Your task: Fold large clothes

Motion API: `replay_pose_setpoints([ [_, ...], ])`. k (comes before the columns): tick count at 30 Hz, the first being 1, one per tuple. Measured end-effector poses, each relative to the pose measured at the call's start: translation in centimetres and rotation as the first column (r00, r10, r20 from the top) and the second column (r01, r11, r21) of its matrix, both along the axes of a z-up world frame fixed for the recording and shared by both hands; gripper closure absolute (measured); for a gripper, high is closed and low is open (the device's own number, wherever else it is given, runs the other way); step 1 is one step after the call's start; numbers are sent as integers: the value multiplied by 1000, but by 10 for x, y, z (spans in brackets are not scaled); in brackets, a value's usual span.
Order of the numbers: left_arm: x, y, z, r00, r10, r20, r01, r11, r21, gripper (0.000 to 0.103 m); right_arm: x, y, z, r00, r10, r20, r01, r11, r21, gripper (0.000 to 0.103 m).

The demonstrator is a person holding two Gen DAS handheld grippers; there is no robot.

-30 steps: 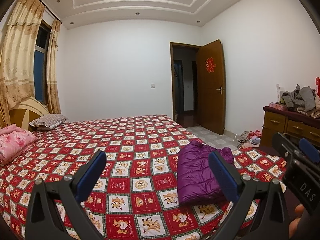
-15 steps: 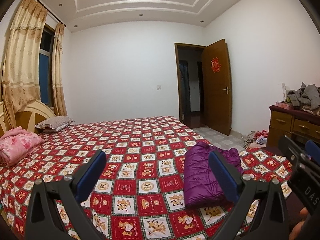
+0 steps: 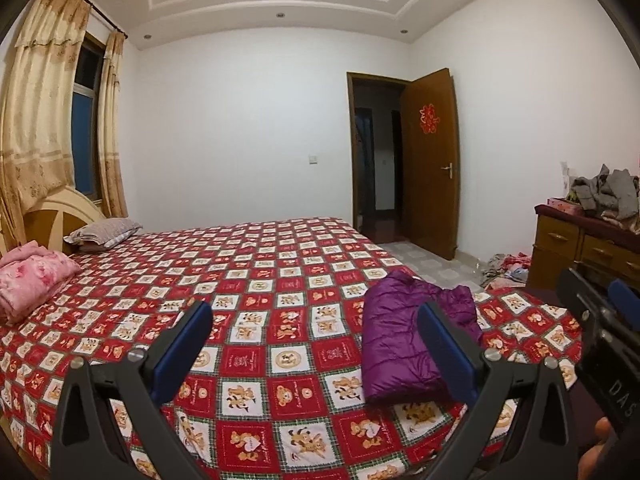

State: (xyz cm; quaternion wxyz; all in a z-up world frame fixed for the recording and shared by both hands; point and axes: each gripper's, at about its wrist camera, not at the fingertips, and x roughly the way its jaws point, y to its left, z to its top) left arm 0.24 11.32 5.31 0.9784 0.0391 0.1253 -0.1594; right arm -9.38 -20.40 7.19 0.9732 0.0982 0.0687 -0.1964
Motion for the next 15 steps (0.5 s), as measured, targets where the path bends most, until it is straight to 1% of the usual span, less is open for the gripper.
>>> replay_pose_setpoints([
  [2,0,1,-1,1000,4,-5,-4,1000,-5,0,0,0,0,1000,0,-1,0,1000,0,14],
  [5,5,4,0,999,-2,-32,1,1000,-20,0,1,0,0,1000,2,-1,-2,1000,2,14],
  [8,5,4,1,1000,10,-25,-11,1000,-18,0,1,0,-1,1000,3,-4,-3,1000,2,14],
  [11,4,3,1,1000,7,-20,-7,1000,-3,0,1,0,-1,1000,6,-6,-6,1000,6,14],
  [15,6,3,0,1000,4,-27,-4,1000,-2,0,2,1,-2,1000,8,-9,-8,1000,8,14],
])
